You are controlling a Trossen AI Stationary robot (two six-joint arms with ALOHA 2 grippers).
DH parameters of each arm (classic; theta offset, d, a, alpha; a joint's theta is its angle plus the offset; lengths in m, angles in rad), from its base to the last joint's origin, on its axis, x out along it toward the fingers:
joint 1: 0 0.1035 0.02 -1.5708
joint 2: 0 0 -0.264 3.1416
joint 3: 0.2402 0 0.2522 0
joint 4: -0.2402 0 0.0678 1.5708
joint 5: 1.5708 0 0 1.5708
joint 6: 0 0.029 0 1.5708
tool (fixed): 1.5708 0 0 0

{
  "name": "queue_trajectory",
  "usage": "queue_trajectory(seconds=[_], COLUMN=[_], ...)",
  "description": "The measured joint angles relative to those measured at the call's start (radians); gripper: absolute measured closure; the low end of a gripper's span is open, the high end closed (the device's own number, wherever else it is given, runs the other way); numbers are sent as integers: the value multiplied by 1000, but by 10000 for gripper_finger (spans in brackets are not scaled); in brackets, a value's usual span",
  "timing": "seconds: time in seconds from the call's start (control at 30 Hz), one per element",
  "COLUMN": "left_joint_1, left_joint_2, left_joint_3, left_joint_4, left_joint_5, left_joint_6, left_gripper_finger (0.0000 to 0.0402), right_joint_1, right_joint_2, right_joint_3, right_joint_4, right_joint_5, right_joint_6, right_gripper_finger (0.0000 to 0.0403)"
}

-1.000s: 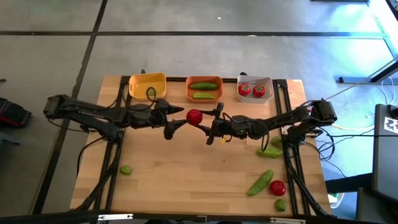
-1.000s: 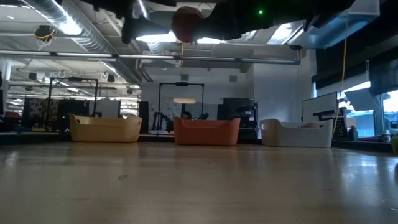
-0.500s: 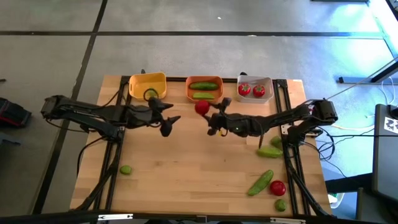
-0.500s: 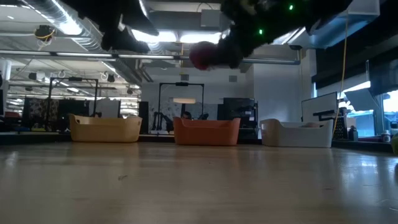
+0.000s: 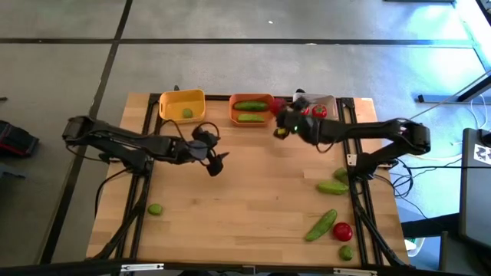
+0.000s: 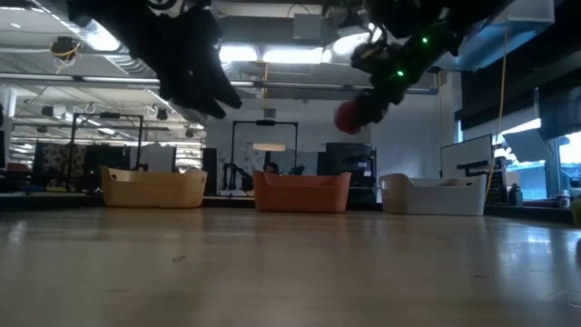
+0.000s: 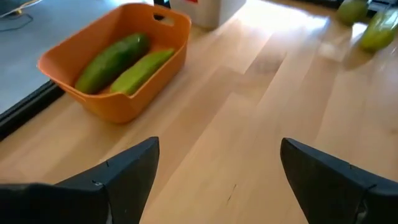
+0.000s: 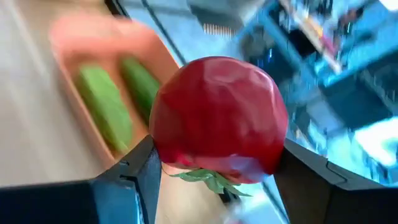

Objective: Sort produce into baskets
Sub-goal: Put the tomato into the white bin

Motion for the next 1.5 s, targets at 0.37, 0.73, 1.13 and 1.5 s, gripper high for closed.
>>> queue_trajectory(seconds=[0.37, 0.73, 1.13, 1.5], left_joint_1=[1, 2, 2, 2], left_joint_2=[37, 37, 37, 37], left_joint_3=[0, 0, 0, 0], left_joint_4=[74, 77, 78, 78], left_joint_5=[0, 0, 0, 0], left_joint_6=[-5, 12, 18, 15], left_gripper_finger=[70, 70, 70, 70], right_joint_1=[-344, -641, -711, -709], right_joint_2=[-64, -62, -9, 59], right_joint_3=[0, 0, 0, 0], right_joint_4=[-306, -425, -412, -457], right_joint_5=[-176, -530, -555, -559], right_joint_6=[82, 306, 324, 335], right_gripper_finger=[171, 171, 171, 171])
